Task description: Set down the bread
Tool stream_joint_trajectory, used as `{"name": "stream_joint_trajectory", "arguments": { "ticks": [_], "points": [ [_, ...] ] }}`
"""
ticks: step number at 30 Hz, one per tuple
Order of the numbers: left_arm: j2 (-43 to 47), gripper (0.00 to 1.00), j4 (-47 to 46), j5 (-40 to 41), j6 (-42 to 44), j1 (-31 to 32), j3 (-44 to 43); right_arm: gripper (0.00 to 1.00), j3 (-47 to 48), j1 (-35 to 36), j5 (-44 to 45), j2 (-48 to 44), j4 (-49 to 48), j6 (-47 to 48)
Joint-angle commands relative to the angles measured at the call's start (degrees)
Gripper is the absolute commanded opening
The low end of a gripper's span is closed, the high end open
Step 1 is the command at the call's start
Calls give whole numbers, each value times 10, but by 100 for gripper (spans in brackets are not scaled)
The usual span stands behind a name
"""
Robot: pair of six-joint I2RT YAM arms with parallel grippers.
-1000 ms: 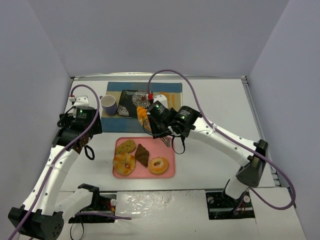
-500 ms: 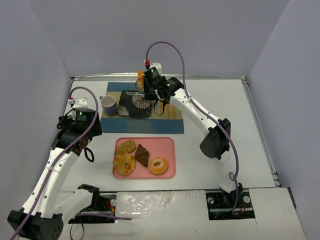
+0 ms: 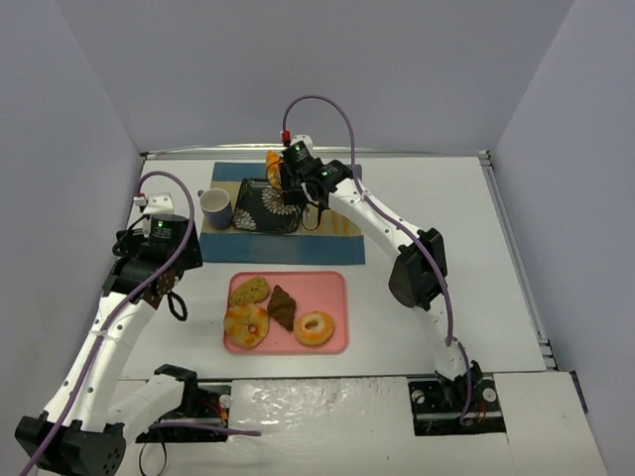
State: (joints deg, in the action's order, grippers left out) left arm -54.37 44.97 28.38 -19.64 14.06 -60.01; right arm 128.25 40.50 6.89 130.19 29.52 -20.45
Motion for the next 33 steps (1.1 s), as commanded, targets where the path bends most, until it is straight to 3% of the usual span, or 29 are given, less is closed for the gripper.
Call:
{"name": "stream_joint_trajectory", "arguments": {
  "ticks": [1, 16, 19, 24, 33],
  "points": [
    [0, 97, -5, 11, -6, -3, -24, 0, -8, 1, -4, -18, -60, 10],
    [1, 97, -3, 15, -3, -3, -26, 0, -59, 0, -19, -25, -62, -4],
    [0, 97, -4, 13, -4, -3, -26, 6, -62, 0, -16, -27, -62, -1],
    [1, 97, -6, 13, -4, -3, -24, 39, -63, 1, -4, -36, -61, 5],
    [-1, 97, -10, 10, -6, -3, -23, 57, -62, 4, 9, -56, -61, 16]
  ]
}}
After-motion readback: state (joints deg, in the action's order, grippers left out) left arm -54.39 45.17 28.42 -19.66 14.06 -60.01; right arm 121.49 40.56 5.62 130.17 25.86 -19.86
